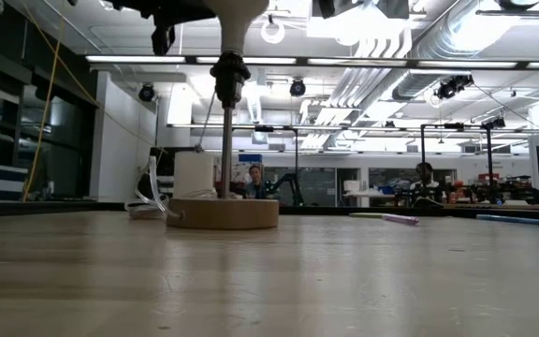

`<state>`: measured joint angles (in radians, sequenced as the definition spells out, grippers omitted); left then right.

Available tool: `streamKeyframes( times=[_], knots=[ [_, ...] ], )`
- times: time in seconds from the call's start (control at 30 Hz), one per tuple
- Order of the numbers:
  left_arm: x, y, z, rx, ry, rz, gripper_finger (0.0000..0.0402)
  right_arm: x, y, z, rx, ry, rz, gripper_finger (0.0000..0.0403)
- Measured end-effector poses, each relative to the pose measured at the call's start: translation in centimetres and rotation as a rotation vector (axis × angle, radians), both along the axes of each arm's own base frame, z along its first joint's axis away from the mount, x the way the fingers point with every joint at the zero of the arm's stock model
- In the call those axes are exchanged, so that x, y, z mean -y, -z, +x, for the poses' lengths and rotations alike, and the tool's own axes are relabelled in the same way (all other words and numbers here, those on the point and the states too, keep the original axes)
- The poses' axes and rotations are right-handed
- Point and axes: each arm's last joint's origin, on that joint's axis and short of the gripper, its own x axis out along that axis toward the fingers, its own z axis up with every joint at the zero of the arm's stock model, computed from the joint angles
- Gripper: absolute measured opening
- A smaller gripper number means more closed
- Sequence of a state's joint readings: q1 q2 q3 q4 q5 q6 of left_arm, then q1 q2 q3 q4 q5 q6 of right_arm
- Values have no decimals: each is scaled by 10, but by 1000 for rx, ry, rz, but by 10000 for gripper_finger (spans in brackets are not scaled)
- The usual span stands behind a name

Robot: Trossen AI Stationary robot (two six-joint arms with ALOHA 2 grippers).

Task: Screw lightbulb
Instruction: Remove the lightbulb from the lamp

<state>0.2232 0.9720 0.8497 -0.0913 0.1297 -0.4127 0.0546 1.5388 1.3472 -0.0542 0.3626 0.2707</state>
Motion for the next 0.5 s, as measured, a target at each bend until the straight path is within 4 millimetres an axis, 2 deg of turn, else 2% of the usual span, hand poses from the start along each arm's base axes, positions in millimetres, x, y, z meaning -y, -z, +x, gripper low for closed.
streamKeyframes(
  times=[0.5],
  knots=[
    [33, -3, -6, -16, 156, -54, 0, 41, -5, -4, -19, 81, -102, 0]
  ],
)
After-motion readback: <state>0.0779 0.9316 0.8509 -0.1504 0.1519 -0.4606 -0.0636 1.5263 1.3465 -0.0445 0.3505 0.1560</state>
